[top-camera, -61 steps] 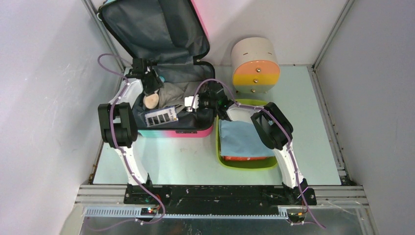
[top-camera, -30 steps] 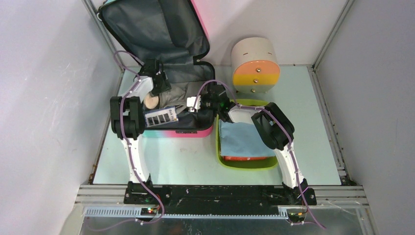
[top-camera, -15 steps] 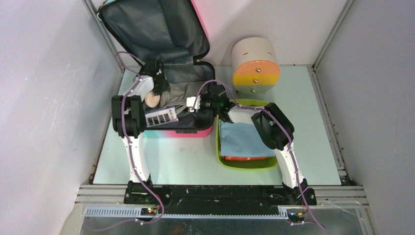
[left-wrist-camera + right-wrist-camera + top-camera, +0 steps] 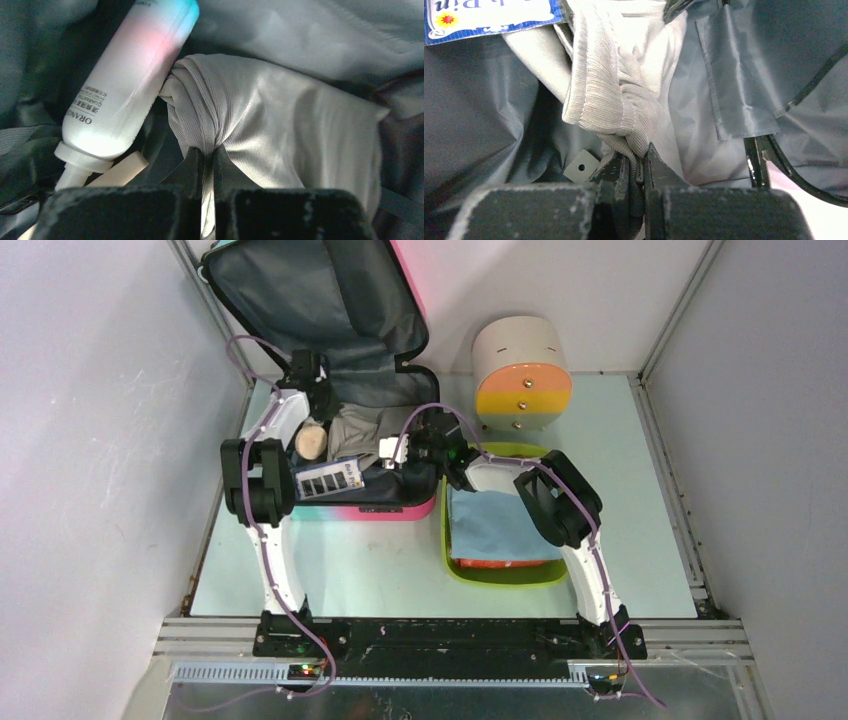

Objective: Open, take out, and arrange the luggage

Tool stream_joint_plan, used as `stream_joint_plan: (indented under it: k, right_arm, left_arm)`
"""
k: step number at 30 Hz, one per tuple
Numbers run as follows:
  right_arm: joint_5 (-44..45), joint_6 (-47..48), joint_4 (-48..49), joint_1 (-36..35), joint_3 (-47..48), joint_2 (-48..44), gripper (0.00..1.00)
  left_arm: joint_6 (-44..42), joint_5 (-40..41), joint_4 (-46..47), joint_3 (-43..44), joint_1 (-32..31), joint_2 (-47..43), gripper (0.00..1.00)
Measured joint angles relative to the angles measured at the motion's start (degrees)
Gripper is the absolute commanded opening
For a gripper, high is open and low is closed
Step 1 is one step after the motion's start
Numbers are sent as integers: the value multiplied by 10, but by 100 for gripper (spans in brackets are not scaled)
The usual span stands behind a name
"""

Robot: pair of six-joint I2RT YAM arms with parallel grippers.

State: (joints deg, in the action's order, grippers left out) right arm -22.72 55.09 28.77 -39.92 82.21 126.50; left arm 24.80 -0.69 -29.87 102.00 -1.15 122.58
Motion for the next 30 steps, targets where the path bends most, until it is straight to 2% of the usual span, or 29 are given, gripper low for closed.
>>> stream_joint_plan:
  k: [12, 20, 30]
  right_arm:
    - [3, 20, -13, -3, 2, -38, 0]
    - [12, 23, -22, -3, 9, -49, 0]
    - [21, 38, -65, -3, 10, -124, 0]
  left_arm:
    - [-4, -2, -17, 33, 0, -36, 0]
    - [-5, -13, -56, 94, 0, -37, 0]
    - [2, -47, -111, 151, 0, -55, 0]
